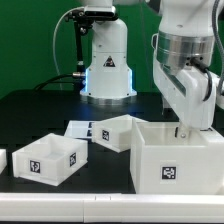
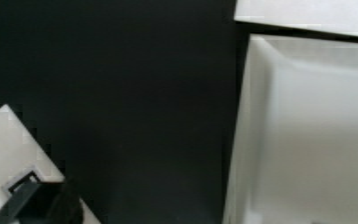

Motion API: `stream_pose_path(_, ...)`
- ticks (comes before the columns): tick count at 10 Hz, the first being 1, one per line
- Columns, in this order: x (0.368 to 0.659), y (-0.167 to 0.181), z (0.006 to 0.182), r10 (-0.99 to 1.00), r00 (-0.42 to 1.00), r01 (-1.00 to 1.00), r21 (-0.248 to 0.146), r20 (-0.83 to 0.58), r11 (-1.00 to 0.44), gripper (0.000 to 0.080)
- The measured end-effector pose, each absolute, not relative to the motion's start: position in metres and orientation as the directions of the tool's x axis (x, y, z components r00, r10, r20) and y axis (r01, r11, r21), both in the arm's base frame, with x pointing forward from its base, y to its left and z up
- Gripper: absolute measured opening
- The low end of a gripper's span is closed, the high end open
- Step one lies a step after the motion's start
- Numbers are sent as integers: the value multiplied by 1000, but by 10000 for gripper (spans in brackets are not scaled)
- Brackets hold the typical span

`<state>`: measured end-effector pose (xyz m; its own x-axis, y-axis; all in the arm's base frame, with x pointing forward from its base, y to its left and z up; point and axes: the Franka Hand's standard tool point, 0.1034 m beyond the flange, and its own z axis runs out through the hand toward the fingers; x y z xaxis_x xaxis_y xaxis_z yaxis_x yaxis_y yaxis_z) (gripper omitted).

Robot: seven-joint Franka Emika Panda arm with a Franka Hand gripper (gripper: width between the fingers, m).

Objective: Assemble drawer

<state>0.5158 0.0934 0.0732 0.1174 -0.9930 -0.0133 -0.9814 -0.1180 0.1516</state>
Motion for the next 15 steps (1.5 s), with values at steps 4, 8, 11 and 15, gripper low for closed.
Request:
stream_pose_path(4,516,94,73,-993,119,-981,152,-13,-120,169)
stream_pose_path(8,518,91,74,-993,114,-983,145,-11,-114,52)
stream_pose_path(11,521,88,82,-997,74,-989,128,-19,-76,52)
stream_pose_path(15,527,67,111,-997,1,-996,84,-81,-8,32)
